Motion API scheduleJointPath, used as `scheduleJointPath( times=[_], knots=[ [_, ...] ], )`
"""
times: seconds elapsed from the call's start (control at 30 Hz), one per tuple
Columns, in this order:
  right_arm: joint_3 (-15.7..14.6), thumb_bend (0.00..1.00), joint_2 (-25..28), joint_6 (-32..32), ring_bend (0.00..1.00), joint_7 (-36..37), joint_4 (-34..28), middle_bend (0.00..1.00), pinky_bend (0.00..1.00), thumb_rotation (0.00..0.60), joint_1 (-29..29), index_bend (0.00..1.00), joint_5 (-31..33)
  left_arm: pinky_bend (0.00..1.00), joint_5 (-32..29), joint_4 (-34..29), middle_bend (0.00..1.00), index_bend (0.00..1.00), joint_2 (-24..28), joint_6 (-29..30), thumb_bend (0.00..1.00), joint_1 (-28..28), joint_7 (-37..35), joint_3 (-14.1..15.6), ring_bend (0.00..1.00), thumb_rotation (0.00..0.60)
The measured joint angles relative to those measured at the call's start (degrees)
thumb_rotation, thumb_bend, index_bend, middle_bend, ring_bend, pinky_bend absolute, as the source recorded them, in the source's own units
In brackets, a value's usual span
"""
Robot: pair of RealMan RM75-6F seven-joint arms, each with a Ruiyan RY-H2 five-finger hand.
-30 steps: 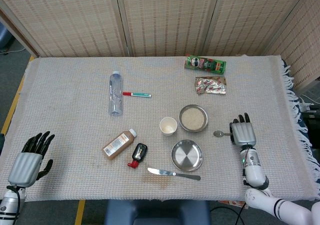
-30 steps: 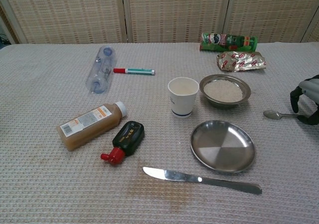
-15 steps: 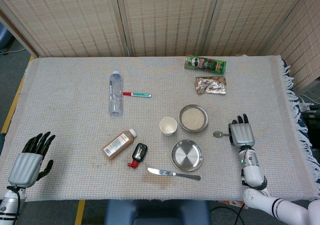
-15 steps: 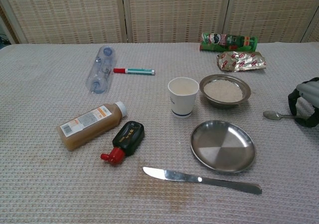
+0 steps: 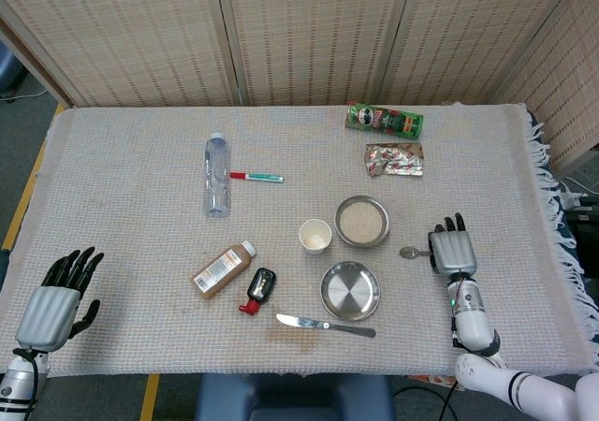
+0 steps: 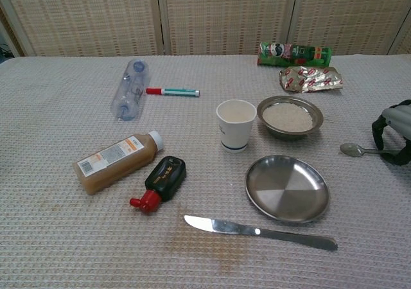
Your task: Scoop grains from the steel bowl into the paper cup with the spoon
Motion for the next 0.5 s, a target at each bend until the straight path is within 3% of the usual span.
scheduleJointPath(
  times=[0.5],
  knots=[
    [-0.5,0.31,-0.8,0.0,0.1,-0.2,0.9,0.31,0.02,0.6,0.4,0.55,0.5,0.12,0.0,0.1,0.0,0.0,0.1,0.0,0.43,0.0,-0.3,0.0,0.0,0.6]
  ],
)
